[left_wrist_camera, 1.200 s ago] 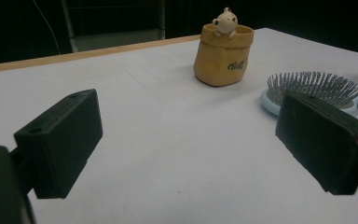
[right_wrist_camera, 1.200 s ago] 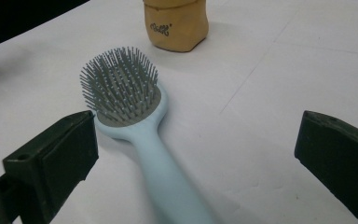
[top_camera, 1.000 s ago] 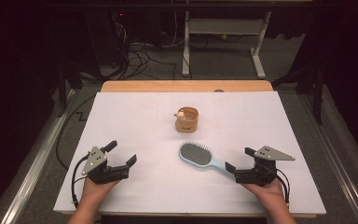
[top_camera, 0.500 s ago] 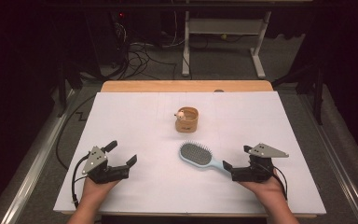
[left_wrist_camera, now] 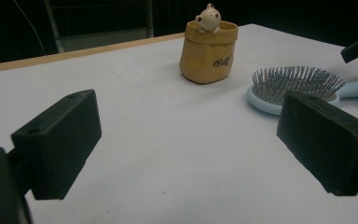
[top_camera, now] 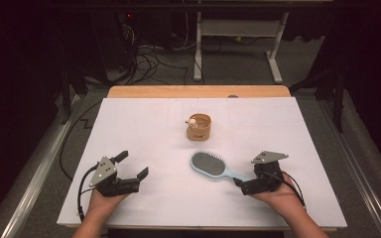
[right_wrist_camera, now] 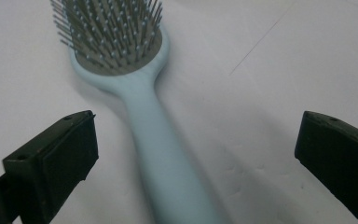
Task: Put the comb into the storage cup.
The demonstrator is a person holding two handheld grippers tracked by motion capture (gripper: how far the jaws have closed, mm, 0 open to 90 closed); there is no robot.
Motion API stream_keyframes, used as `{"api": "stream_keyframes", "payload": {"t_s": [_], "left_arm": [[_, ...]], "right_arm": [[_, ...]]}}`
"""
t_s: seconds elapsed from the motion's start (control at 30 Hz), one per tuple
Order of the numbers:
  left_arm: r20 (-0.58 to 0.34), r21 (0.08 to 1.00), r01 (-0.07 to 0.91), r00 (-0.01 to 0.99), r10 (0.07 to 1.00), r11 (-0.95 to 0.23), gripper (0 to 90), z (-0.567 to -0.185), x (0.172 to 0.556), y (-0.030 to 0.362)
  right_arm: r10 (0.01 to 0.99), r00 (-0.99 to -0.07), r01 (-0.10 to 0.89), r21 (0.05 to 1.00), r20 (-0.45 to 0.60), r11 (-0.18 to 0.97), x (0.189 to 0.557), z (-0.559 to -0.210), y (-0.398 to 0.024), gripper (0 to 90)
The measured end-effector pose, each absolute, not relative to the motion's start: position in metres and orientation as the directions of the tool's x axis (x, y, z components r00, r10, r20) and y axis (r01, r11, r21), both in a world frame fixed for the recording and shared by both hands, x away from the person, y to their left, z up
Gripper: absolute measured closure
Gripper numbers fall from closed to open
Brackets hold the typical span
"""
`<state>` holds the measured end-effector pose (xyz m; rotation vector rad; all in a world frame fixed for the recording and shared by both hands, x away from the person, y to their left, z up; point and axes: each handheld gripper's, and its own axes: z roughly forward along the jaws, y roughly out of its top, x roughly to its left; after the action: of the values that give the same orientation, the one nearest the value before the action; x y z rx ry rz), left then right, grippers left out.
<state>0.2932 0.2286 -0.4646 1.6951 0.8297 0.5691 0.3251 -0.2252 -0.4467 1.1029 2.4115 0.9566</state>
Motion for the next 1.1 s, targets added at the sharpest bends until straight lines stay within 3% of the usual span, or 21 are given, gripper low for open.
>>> {"api": "stream_keyframes", "payload": {"t_s": [0.53, 1.1], "left_arm": [[-0.044, 0.961, 0.236, 0.642, 0.765, -0.143, 7.2, -0.466, 0.294, 0.228], [-0.043, 0.963, 0.231, 0.647, 0.762, -0.142, 7.2, -0.465, 0.293, 0.228]], "right_arm": [[0.678, -0.735, 0.559, 0.542, -0.028, 0.628, 0.326, -0.454, -0.215, 0.2], [0.654, -0.756, 0.548, 0.564, 0.018, 0.618, 0.346, -0.438, -0.194, 0.2]]}}
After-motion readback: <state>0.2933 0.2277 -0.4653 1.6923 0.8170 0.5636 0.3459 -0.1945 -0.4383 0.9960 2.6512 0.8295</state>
